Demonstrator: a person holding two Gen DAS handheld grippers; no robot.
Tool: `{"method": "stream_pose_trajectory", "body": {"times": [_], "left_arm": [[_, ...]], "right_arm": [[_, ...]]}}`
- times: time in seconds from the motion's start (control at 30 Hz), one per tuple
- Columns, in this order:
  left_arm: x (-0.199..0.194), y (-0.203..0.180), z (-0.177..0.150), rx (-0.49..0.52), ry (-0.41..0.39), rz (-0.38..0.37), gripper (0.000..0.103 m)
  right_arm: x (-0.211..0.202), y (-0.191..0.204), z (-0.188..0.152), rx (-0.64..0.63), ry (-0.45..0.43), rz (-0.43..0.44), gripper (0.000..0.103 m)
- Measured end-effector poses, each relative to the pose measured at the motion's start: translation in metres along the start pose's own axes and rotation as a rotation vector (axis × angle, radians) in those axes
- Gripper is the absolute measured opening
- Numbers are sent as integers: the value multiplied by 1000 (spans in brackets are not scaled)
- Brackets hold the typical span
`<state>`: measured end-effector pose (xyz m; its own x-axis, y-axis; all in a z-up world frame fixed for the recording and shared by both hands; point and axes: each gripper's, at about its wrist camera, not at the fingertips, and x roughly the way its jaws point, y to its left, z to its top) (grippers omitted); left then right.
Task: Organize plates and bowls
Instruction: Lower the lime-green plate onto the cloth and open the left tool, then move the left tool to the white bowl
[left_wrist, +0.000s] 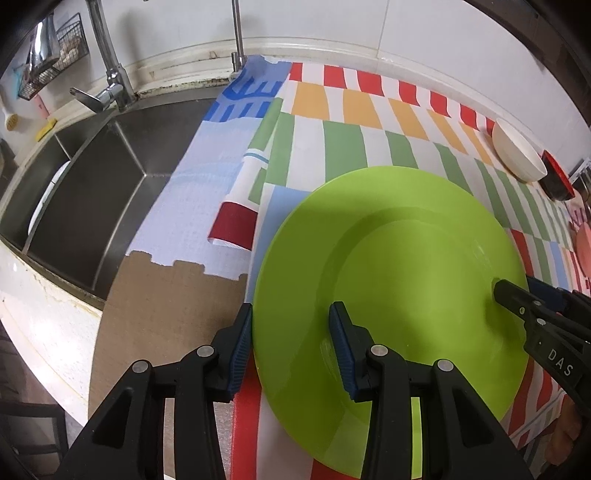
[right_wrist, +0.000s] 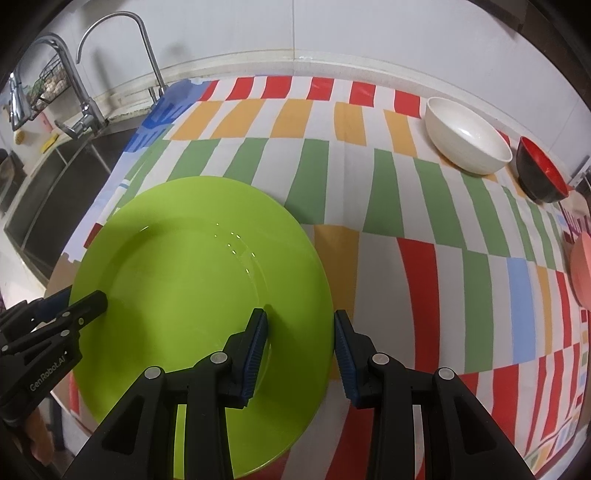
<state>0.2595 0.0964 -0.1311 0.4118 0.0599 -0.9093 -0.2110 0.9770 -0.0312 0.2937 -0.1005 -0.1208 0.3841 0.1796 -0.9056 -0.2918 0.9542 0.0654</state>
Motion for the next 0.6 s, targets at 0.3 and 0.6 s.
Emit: {"method": "stream_pose_trajectory", "body": {"times": [0.3, 0.6], "left_arm": [[-6, -5, 1, 45, -57, 55, 61], [-35, -17, 17, 102, -191, 82, 74]], "right_arm": [[0, 1, -2, -25, -23, -2, 39], [-25, -10, 4, 9, -152, -35, 47]]}}
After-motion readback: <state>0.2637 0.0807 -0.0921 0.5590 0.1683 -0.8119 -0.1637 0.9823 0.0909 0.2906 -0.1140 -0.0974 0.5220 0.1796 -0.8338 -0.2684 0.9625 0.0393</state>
